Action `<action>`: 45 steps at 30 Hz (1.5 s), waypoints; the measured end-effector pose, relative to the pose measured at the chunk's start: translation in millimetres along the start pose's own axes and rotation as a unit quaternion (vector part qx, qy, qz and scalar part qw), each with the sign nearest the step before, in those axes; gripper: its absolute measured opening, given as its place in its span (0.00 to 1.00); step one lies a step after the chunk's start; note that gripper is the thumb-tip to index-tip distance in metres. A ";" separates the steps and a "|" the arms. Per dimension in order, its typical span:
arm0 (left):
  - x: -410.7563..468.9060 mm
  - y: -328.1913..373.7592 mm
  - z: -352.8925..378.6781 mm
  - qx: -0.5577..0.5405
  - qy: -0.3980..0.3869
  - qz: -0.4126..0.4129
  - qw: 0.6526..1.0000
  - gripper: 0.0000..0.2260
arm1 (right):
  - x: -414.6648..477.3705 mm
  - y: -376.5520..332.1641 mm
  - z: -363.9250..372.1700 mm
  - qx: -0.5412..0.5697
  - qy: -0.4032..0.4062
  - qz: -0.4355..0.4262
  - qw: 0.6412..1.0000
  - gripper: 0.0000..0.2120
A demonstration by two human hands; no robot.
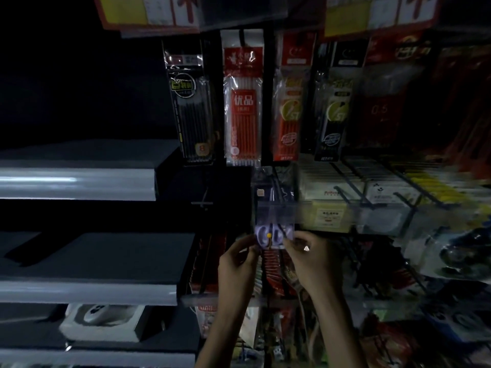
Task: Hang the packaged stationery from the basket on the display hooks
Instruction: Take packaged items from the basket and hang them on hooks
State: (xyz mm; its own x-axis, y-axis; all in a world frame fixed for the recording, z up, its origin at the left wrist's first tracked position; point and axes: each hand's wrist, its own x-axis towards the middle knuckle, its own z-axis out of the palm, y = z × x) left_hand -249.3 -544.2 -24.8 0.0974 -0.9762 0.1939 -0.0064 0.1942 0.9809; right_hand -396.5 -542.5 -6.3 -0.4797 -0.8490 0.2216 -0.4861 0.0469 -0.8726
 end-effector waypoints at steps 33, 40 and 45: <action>-22.4 -16.4 -10.7 0.016 -0.047 -0.029 0.998 0.14 | -10.3 7.1 2.9 -0.009 -0.003 0.060 0.998 0.14; -69.4 2.9 -33.3 0.020 -0.097 -0.020 0.995 0.12 | -49.7 5.4 -7.8 0.199 0.068 0.094 0.973 0.21; -130.2 14.8 -63.0 0.079 -0.203 -0.018 0.976 0.16 | -68.6 14.7 -8.6 0.455 -0.084 0.225 0.857 0.25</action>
State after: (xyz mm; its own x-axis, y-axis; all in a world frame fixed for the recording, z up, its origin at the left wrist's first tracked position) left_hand -199.3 -408.2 -36.3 -0.3012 -0.9464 0.1165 -0.1659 0.1724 0.9710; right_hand -377.0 -479.0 -30.5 -0.3190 -0.9203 -0.2262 0.5291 0.0251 -0.8482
